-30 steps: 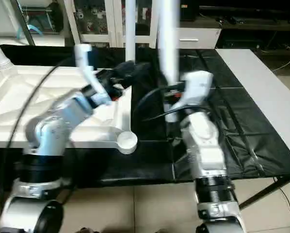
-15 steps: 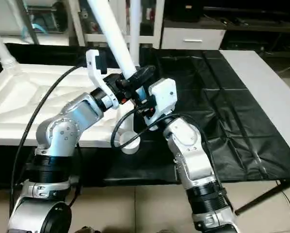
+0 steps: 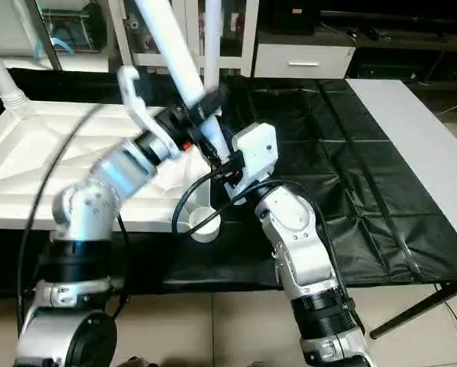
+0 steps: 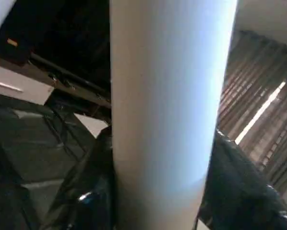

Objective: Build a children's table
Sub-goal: Insert table leg to table base

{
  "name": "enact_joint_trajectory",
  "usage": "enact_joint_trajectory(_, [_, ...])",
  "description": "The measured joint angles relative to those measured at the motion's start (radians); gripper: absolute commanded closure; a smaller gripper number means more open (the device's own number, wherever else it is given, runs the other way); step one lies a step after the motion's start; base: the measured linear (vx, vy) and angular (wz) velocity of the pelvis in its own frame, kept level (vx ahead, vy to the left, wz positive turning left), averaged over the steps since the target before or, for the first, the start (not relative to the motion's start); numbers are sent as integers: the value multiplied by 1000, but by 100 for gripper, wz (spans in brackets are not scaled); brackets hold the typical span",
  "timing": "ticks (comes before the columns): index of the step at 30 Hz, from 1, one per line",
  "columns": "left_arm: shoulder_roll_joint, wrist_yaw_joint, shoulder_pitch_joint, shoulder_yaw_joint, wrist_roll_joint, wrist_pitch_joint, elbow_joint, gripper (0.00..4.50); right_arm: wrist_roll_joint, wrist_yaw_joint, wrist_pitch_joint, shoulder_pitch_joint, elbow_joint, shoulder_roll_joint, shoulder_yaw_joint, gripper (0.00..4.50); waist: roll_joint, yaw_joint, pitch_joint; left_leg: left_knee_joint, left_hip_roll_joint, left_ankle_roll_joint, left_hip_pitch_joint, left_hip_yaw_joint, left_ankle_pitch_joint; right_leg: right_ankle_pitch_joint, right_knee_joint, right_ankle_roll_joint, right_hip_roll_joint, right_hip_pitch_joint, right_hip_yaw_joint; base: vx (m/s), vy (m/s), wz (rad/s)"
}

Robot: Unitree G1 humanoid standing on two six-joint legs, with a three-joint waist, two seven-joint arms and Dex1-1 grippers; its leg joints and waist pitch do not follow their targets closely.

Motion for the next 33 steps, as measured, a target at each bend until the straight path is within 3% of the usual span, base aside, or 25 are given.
enact_joint_trajectory(4, [1, 3, 0, 4, -9, 0, 2, 271, -4, 0, -5, 0, -2, 0, 1, 309, 0, 0, 0, 0, 0, 0, 0, 0, 0, 0, 0, 0, 0, 0, 0, 0, 0, 0])
enact_joint_trajectory(13, [1, 2, 1, 4, -10, 12, 2, 280, -8, -1, -12, 9, -2, 1, 0, 309, 1, 1, 0, 0, 0, 0, 0, -1, 0, 0, 0, 0, 0, 0, 0, 0, 0, 0])
enact_joint_trajectory(14, [1, 2, 1, 3, -10, 14, 2, 280, -8, -2, -13, 11, -2, 1, 0, 253, 1, 1, 0, 0, 0, 0, 0, -1, 0, 0, 0, 0, 0, 0, 0, 0, 0, 0])
enact_joint_trajectory(15, [1, 3, 2, 3, -10, 14, 2, 280, -8, -1, -14, 13, -3, 1, 0, 239, 1, 1, 0, 0, 0, 0, 0, -1, 0, 0, 0, 0, 0, 1, 0, 0, 0, 0])
enact_joint_trajectory(24, [32, 18, -3, 31, -19, 12, 36, 282, 26, 81, -6, 54, -20, -25, 5, 178, 0, 2, 0, 0, 0, 0, 1, -1, 0, 0, 0, 0, 0, 1, 0, 0, 0, 0])
enact_joint_trajectory(31, [100, 12, -45, 61, -16, 0, 69, 282, 55, 159, 24, 119, -110, -78, 27, 116, 0, 6, 0, 1, 0, 0, 1, -1, 0, 0, 0, 0, 0, 2, 0, 0, 0, 0])
enact_joint_trajectory(33, [142, -5, -48, 58, -8, 5, 89, 282, 83, 175, 37, 131, -143, -113, 8, 91, 0, 7, 1, 1, 0, 0, 1, -1, 0, 0, 0, 0, 0, 2, 0, 0, 0, 0])
